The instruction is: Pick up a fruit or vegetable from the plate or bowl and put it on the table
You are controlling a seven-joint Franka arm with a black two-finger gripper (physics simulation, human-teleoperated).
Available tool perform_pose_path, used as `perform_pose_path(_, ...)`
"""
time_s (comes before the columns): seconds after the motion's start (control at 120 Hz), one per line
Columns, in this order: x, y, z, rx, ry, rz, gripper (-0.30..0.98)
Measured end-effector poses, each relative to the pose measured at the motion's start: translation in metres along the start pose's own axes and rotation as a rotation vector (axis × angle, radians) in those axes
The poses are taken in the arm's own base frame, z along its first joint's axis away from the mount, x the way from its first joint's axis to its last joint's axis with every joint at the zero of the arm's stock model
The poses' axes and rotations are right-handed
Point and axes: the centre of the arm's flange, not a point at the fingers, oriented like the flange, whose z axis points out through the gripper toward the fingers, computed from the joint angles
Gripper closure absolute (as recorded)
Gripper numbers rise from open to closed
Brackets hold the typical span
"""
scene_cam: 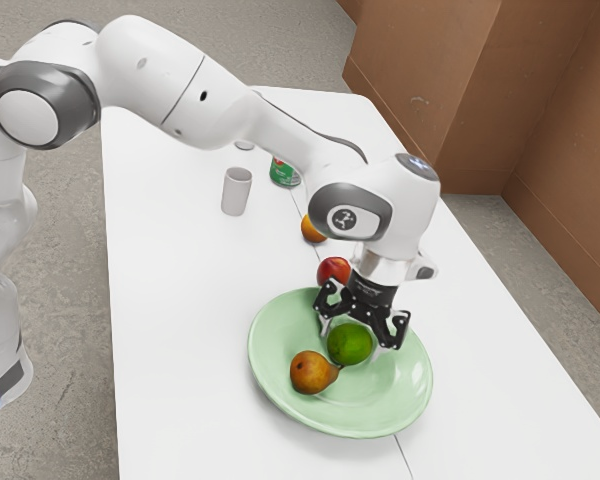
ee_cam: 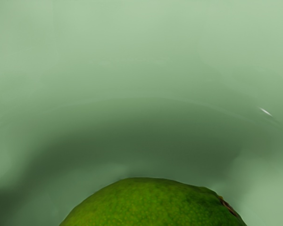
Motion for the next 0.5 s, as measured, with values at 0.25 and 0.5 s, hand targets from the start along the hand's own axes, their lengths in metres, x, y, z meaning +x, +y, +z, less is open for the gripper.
perform_pose_path(0.25,0.0004,-0.0005,0.0020,0.003,-0.003,0.003,0.00)
perform_pose_path(0.5,0.0009,0.0008,0.0021,-0.002,-0.001,0.006,0.00)
